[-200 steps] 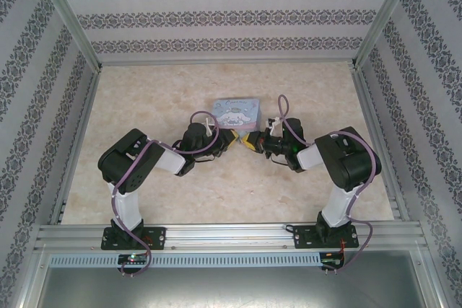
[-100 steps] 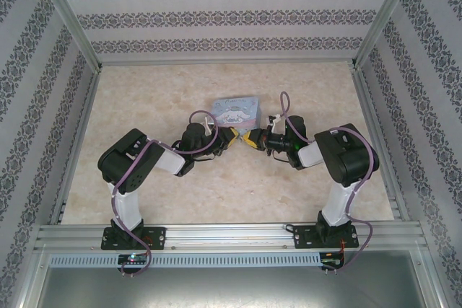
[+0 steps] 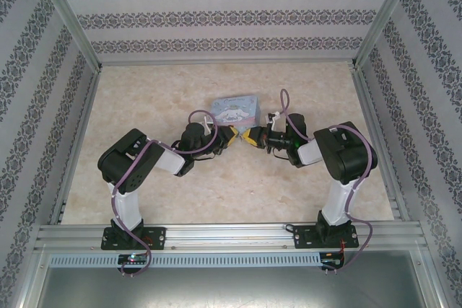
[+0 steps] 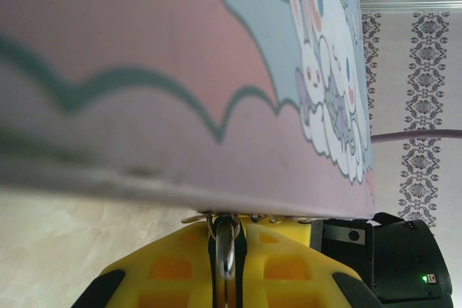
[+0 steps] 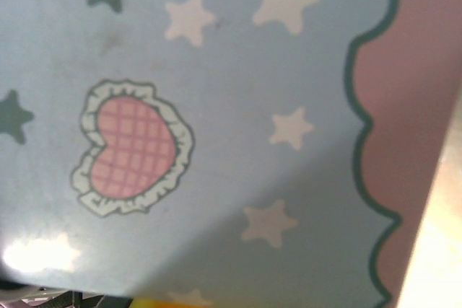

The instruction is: Unlock the padlock with the key

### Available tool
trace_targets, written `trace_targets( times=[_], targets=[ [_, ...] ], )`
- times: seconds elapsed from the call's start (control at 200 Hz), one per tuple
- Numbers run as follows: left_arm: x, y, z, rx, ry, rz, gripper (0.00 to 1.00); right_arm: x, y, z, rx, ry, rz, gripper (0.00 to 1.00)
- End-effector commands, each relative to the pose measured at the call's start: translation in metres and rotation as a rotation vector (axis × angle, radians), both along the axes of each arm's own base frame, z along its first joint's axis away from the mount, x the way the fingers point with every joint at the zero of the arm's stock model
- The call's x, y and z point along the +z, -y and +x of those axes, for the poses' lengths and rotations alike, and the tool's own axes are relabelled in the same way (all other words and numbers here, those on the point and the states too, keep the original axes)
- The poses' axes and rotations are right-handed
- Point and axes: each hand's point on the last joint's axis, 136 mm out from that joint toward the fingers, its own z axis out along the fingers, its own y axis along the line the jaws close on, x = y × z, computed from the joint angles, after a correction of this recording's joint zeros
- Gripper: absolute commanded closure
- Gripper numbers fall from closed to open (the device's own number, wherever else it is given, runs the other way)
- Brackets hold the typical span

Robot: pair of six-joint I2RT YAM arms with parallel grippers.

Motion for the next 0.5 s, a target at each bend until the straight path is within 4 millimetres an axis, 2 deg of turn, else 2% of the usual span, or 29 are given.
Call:
trace_targets(
  times=[0.0, 0.11, 0.355, 0.495],
  targets=[
    [0.058, 0.035, -0.032, -0.207, 0.143, -0.139, 1.00, 0.016, -0.015, 0.015, -0.006, 0.080, 0.010, 1.00],
    [0.057, 0.037, -0.032, -0.212, 0.140, -0.137, 1.00, 0.019, -0.023, 0.013, 0.005, 0.090, 0.004, 1.00],
    [0.056, 0.036, -0.032, -0.200, 0.128, -0.130, 1.00, -0.002, 0.002, 0.018, -0.066, 0.039, -0.017, 1.00],
    [0.060, 0.035, -0.031, -0.195, 0.120, -0.138, 1.00, 0.001, 0.005, 0.017, -0.039, 0.064, -0.018, 1.00]
  ],
)
